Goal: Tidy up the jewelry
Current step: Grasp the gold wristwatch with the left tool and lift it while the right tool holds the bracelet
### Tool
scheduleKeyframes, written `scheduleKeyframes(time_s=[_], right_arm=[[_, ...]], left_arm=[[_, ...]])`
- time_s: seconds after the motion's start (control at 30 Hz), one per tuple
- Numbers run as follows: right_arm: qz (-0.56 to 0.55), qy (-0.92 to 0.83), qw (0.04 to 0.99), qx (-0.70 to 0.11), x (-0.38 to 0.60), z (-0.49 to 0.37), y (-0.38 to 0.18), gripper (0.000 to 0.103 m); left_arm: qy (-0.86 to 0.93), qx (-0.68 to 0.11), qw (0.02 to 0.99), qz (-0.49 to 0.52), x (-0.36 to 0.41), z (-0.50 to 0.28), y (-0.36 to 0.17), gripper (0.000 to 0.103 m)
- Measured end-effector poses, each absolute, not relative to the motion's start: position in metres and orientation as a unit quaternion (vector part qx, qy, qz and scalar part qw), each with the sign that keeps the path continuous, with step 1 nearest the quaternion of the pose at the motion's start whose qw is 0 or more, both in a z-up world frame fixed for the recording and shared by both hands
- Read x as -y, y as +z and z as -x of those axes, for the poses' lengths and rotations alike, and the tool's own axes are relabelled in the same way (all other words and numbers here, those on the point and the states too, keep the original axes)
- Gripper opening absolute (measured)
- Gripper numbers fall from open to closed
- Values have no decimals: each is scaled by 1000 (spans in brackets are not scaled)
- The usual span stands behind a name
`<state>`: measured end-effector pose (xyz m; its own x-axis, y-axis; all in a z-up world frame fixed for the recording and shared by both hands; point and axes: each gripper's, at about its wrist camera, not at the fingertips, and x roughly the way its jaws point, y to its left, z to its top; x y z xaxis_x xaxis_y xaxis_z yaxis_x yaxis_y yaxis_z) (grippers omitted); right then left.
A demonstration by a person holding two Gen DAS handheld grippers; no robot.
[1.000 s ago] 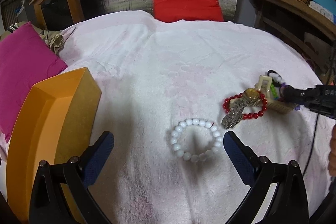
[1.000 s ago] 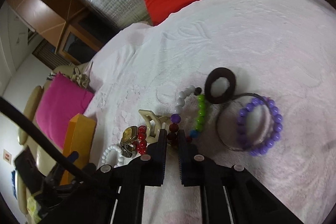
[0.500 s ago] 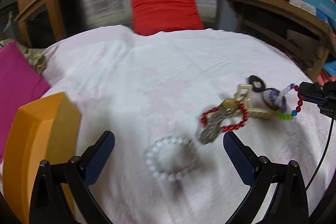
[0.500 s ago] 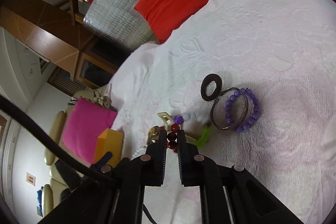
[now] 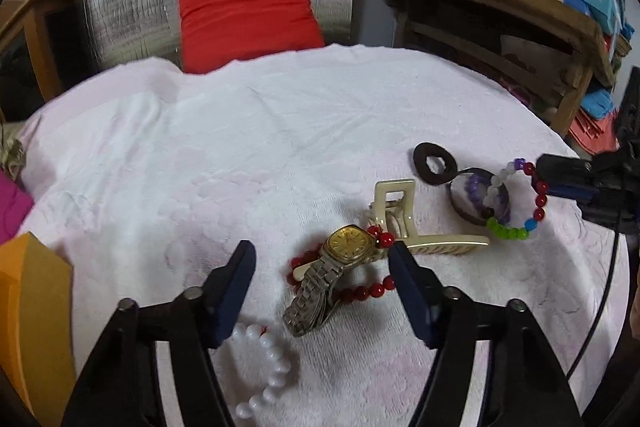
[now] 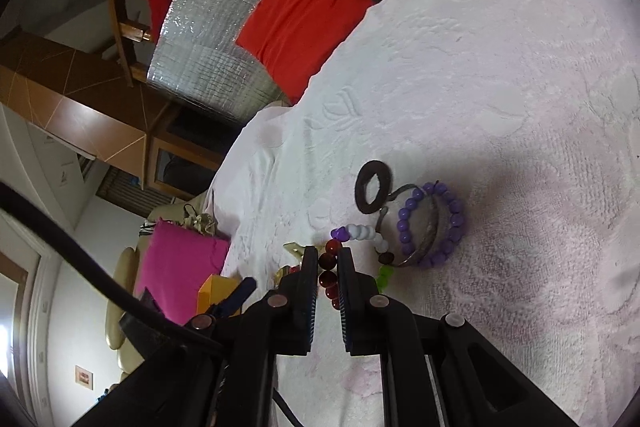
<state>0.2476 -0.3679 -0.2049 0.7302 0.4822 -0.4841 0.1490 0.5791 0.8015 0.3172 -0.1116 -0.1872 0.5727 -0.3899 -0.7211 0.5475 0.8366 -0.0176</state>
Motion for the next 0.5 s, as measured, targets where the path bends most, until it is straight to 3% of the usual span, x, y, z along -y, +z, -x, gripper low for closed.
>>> scheduleKeyframes(time_s=[0.33, 0.5], right_arm=[[-448, 109, 813, -356, 368, -250, -207, 11], [-441, 107, 817, -356, 365, -249, -204, 11]], left_arm=[[-293, -406, 862, -84, 105, -320, -193, 23], [-301, -437, 846, -56, 90, -316, -197, 15]])
